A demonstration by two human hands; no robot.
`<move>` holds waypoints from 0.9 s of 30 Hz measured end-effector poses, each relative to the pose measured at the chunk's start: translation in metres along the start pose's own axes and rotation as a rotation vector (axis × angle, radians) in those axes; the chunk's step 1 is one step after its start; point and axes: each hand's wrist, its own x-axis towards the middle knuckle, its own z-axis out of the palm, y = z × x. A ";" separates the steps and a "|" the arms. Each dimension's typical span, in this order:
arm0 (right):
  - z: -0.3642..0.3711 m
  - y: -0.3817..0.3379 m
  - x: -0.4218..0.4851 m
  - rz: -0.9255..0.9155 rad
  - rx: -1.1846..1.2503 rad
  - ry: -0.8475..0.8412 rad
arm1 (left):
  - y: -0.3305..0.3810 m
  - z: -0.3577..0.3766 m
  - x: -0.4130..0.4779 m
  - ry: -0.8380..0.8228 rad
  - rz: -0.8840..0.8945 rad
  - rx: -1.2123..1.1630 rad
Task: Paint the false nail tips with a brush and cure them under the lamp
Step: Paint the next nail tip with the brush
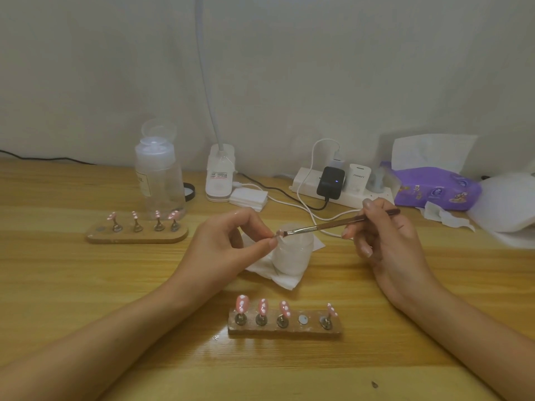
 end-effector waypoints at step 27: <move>0.001 -0.002 -0.001 -0.035 0.024 -0.045 | 0.002 0.000 0.000 -0.008 -0.026 -0.035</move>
